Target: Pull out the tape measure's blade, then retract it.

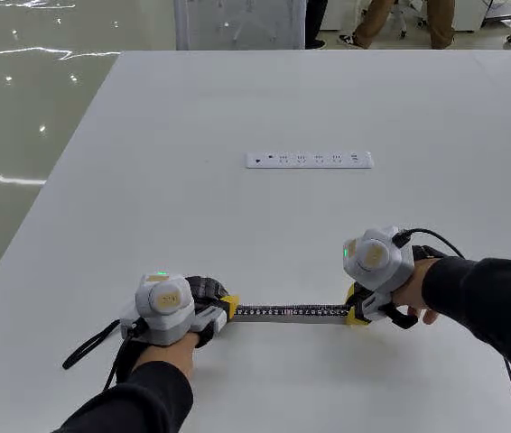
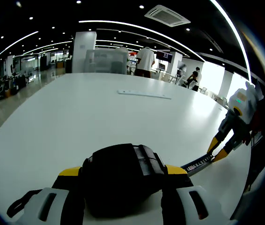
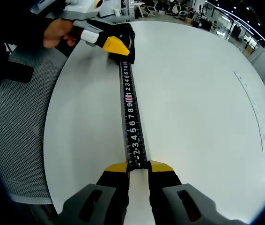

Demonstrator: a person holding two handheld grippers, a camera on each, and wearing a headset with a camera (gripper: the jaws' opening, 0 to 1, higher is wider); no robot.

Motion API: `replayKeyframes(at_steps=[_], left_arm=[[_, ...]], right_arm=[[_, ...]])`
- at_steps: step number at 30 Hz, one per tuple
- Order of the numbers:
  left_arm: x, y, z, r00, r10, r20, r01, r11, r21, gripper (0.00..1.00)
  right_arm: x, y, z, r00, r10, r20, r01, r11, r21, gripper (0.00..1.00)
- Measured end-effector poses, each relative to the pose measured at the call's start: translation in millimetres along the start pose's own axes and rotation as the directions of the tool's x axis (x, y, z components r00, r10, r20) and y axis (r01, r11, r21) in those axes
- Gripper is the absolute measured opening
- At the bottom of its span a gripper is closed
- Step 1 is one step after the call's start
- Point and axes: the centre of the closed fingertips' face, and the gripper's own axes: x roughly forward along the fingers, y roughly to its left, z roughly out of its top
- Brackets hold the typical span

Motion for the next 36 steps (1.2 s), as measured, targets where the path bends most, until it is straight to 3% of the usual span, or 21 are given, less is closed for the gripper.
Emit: replayKeyframes(at_steps=[36], left_arm=[[-0.5,1.1,0.1,1.0000,-0.002,-0.001,0.001,1.000,-0.025,0.62]], right_arm=[[9.3,1.6,25.4,0.9994,0.002,0.035,-0.002,1.000,0.004,0.11]])
